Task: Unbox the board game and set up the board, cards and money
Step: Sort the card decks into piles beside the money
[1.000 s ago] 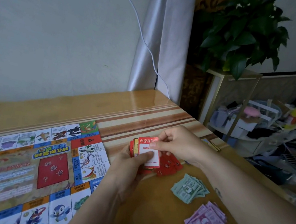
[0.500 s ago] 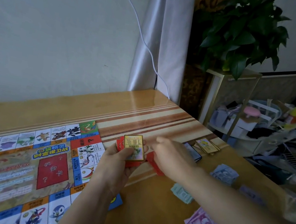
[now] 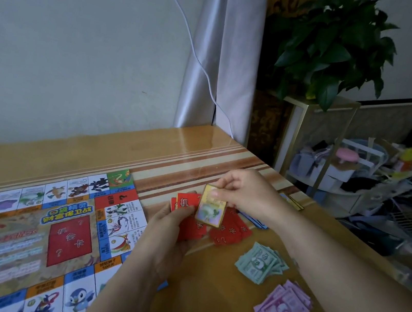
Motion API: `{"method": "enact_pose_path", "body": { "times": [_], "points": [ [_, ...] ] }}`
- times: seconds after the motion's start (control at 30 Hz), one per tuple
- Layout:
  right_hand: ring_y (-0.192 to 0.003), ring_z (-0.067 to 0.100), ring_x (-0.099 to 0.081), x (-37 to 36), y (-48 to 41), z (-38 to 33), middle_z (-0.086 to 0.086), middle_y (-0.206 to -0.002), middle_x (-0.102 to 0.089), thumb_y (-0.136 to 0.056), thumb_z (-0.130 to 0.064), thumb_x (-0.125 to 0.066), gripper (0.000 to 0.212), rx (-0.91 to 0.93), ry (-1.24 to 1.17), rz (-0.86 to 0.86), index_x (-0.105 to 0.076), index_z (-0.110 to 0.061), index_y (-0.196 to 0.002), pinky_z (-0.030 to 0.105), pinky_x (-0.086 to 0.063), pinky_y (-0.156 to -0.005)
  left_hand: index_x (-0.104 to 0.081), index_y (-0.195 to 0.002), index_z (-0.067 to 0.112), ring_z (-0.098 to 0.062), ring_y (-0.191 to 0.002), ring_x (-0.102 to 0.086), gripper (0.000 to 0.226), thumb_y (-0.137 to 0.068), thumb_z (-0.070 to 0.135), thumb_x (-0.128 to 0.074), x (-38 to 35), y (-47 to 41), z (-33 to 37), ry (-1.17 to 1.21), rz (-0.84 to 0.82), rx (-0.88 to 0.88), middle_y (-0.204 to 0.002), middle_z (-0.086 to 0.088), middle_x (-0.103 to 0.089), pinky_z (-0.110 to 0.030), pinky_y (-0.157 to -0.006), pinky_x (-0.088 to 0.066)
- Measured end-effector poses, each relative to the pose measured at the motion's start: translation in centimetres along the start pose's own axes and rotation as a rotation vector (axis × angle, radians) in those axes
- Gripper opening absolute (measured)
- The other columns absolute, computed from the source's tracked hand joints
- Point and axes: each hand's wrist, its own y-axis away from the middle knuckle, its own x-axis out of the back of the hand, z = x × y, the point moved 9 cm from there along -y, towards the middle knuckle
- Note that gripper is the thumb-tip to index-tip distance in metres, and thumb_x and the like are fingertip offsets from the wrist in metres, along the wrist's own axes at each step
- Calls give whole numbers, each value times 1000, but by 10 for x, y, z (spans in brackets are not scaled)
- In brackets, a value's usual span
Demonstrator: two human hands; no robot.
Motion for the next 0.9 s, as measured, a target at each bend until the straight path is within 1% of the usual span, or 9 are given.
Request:
{"method": "enact_pose_path", "body": {
  "times": [0.13, 0.23, 0.3, 0.4, 0.47, 0.67, 0.73, 0.8, 0.9],
  "points": [
    [-56, 11, -59, 53, 0, 34, 4, -92, -65, -90, -3, -60, 24, -96, -280, 287, -55, -7, -113, 18, -47, -50, -51, -123, -4, -27, -85, -69, 29, -98, 1, -37, 0, -3, 0, 77, -59, -3, -105, -22, -69, -33, -68, -60],
    [-60, 18, -65, 90, 2, 70, 9, -103, -59, -93, 1, -53, 39, -157, -237, 494, -45, -11, -128, 15, -50, -44, -50, -125, -4, -27, -88, -68, 30, -98, 1, -36, -3, -4, -4, 100, -83, 17, -108, -22, -68, -33, -71, -59],
    [-65, 25, -67, 105, 2, 96, 12, -107, -56, -94, 2, -50, 37, -230, -144, 565, -45, -14, -127, 19, -51, -42, -50, -124, -5, -27, -86, -68, 30, -98, 1, -37, -7, -2, -6, 105, -101, 26, -108, -23, -68, -33, -70, -60],
    [-76, 32, -67, 119, 2, 120, 12, -99, -60, -93, -4, -52, 13, -277, 121, 626, -54, -13, -102, 35, -55, -56, -50, -124, -5, -26, -84, -69, 30, -99, 1, -36, -11, -2, -8, 109, -127, 31, -107, -23, -68, -32, -65, -59],
    [-81, 31, -64, 119, 3, 124, 10, -89, -63, -91, -11, -56, 6, -292, 332, 626, -61, -12, -93, 37, -52, -64, -53, -119, -5, -26, -82, -68, 27, -99, 1, -36, -13, -1, -10, 95, -138, 38, -103, -22, -69, -32, -65, -59],
    [-92, 28, -62, 114, 10, 125, 4, -93, -69, -87, -37, -63, 17, -448, 783, 530, -69, -21, -92, 39, -48, -87, -52, -123, -4, -25, -82, -68, 28, -98, 1, -39, -15, -1, -15, 26, -162, 40, -100, -21, -69, -35, -75, -58],
    [-89, 26, -62, 115, 9, 118, 3, -90, -69, -86, -38, -63, 18, -423, 741, 547, -70, -21, -88, 39, -48, -88, -55, -118, 0, -23, -81, -70, 24, -97, 0, -43, -14, -1, -14, -18, -135, 25, -97, -19, -71, -36, -76, -57],
    [-86, 21, -61, 106, 5, 94, 2, -93, -69, -88, -37, -63, 20, -256, 552, 575, -67, -18, -90, 34, -47, -81, -57, -113, 6, -22, -79, -71, 21, -94, 1, -49, -12, -1, -15, -67, -103, 15, -92, -16, -73, -37, -76, -56],
    [-91, 8, -57, 57, 0, 38, -8, -99, -64, -87, -45, -62, 31, -41, 177, 305, -68, -18, -101, 24, -44, -75, -59, -110, 9, -22, -77, -70, 21, -90, 2, -56, -10, 0, -15, -120, -65, 7, -89, -13, -73, -37, -76, -56]
  ]
}}
